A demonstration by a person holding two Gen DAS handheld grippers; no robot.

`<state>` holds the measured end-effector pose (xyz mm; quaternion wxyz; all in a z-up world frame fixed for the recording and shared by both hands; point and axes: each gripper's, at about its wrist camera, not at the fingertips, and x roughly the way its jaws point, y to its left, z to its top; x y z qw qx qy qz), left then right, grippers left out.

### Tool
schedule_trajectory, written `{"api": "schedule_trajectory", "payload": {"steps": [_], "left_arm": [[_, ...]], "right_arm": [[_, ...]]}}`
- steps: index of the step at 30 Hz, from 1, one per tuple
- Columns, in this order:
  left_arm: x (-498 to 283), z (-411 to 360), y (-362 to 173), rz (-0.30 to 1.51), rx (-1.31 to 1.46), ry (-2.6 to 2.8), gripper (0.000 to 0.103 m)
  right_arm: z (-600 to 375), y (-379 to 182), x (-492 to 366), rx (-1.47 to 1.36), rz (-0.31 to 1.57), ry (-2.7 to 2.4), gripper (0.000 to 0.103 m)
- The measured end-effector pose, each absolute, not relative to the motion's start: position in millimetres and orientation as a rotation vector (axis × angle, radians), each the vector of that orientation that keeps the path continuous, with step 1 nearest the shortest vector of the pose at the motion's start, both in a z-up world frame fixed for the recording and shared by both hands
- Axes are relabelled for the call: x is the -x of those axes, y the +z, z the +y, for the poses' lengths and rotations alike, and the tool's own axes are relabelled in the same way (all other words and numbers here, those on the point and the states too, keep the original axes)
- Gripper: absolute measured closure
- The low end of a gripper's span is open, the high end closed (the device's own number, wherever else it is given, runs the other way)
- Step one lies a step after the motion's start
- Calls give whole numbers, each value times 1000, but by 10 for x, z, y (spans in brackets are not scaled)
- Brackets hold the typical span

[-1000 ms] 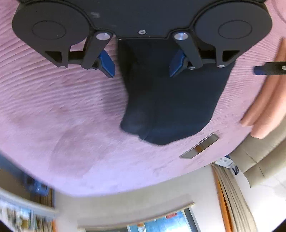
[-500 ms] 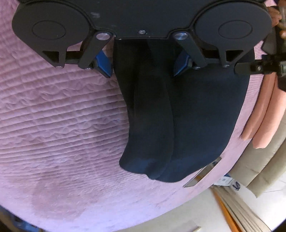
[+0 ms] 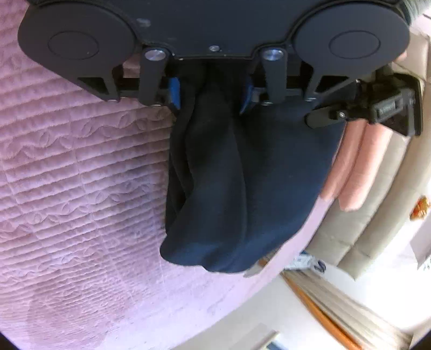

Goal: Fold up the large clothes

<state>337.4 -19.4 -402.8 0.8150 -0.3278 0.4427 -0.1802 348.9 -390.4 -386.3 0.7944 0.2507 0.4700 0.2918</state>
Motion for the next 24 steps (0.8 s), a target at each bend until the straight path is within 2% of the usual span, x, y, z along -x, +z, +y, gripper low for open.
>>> {"api": "schedule_trajectory", "payload": {"steps": [3, 8, 15, 19, 24], "left_arm": [[-3232, -206, -3791, 878, 710, -452, 38], [-2756, -34, -3339, 784, 722, -510, 38], [-1754, 502, -2790, 744, 754, -535, 37], [-1275, 772, -2811, 792, 754, -530, 36], [-941, 953, -3277, 900, 666, -449, 33]], "right_arm": [[-3877, -3556, -3311, -509, 944, 671, 65], [-3819, -2942, -2775, -525, 827, 761, 66], [-3488, -2279, -1783, -473, 791, 787, 66], [-3235, -2307, -1342, -463, 861, 762, 66], [-2982, -2951, -1076, -421, 976, 700, 66]]}}
